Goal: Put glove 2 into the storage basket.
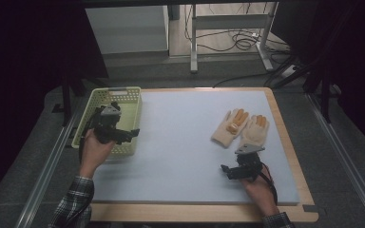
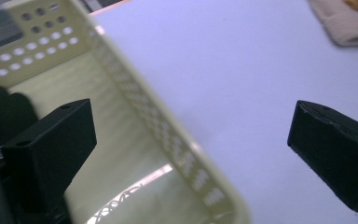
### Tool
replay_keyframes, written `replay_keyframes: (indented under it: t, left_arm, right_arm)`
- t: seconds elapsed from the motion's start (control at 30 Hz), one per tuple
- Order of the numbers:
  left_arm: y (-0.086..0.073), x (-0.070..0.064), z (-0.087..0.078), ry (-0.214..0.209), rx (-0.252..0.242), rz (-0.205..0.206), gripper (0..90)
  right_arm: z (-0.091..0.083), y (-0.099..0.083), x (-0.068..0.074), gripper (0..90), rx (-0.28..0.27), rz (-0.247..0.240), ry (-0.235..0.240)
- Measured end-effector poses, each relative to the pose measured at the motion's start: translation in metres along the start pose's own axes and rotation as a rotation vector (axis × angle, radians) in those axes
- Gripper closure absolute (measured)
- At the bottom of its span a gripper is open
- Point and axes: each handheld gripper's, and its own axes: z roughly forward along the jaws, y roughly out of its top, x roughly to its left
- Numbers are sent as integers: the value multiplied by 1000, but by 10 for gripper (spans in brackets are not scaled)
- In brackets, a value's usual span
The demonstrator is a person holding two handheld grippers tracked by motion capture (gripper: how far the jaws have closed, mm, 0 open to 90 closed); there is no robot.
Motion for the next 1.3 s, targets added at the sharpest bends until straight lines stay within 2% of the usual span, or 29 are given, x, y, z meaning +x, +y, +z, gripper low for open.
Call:
replay_keyframes:
  t: [0.23, 0.4, 0.57, 0.7, 0.83, 1.07, 1.17, 1.23, 1.3]
  left_arm:
    - [1, -33, 8, -53, -8, 70, 10]
    - [-3, -55, 14, -97, -22, 99, 9]
    - [-15, -79, 22, -130, -16, 133, 9]
    - [-31, -96, 32, -136, 10, 158, 8]
    - [-47, -101, 40, -133, 30, 152, 7]
    - [-76, -98, 52, -117, 65, 105, 7]
    - [-86, -97, 55, -75, 97, 118, 7]
    - [-91, -96, 58, -66, 110, 114, 7]
    - [-94, -93, 59, -82, 102, 88, 0]
  right_arm:
    - [0, 0, 0, 100, 0, 0, 0]
    - [0, 0, 0, 100, 1, -3, 0]
    - [0, 0, 0, 100, 0, -1, 0]
    - [0, 0, 0, 101, 1, -1, -1]
    - [0, 0, 0, 100, 0, -2, 0]
    - [0, 0, 0, 100, 1, 0, 0]
    - [0, 0, 0, 100, 1, 0, 1]
    - [0, 0, 0, 100, 1, 1, 2]
    - [0, 0, 0, 101, 1, 1, 2]
